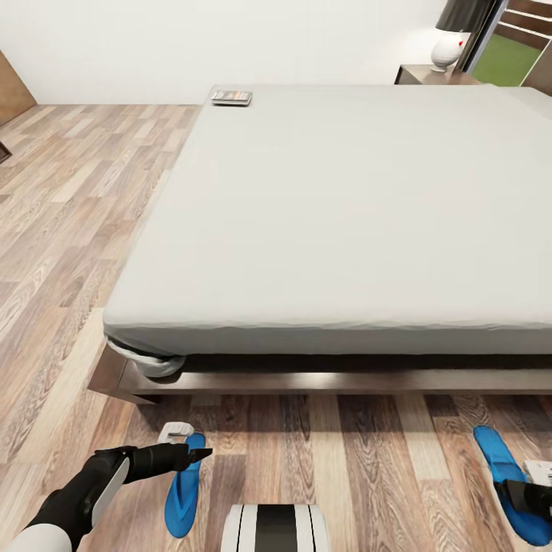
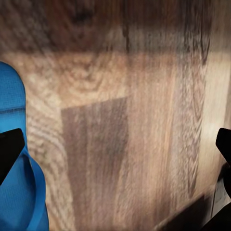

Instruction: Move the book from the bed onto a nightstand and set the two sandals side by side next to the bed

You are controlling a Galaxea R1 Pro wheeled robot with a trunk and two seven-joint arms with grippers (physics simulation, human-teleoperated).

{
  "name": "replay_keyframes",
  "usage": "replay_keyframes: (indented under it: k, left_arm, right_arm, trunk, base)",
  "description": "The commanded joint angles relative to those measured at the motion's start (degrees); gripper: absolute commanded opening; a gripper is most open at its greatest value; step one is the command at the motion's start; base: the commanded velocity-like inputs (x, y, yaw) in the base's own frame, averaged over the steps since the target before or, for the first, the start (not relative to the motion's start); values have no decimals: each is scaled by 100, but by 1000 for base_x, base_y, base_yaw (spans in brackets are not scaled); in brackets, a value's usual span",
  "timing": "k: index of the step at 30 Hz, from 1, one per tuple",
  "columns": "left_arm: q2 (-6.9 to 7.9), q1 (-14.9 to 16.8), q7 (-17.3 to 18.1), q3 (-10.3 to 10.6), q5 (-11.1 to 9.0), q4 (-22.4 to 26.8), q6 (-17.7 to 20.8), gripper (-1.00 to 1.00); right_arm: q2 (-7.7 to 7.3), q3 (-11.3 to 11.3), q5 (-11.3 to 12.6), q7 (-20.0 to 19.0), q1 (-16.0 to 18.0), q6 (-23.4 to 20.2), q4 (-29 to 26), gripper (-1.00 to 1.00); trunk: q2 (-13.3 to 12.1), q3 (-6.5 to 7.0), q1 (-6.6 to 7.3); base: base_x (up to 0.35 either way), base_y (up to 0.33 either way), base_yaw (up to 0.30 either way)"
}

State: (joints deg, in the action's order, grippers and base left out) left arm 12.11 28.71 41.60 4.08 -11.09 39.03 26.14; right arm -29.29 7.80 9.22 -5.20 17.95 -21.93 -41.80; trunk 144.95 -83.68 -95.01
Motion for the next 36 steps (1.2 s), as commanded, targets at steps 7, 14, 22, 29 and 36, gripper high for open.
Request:
replay_keyframes:
  k: [7, 14, 22, 29, 36]
  left_arm:
    - [-14, 1, -20, 22, -60, 8, 49, 100]
    - [-15, 2, -20, 22, -60, 6, 49, 100]
    - [-15, 0, -28, 22, -52, 5, 49, 100]
    - [-15, 0, -29, -6, -51, 6, 49, 100]
    - [-13, 2, -29, -13, -51, 5, 48, 100]
  right_arm:
    - [19, 20, 9, -6, -2, 1247, 202, -100]
    - [20, 20, 8, -16, -2, 1282, 208, -100]
    - [20, 27, 7, -25, -2, 1279, 207, -100]
    - [22, 21, 3, -20, -2, 1279, 207, -100]
    - [114, 12, -4, -8, -2, 1282, 209, -100]
  trunk:
    - [1, -4, 1]
    - [1, -4, 1]
    - [1, -4, 1]
    - [1, -4, 1]
    - [1, -4, 1]
  base:
    - [0, 0, 0]
    - [0, 0, 0]
    - [0, 89, 0]
    - [0, 276, 0]
    - [0, 285, 0]
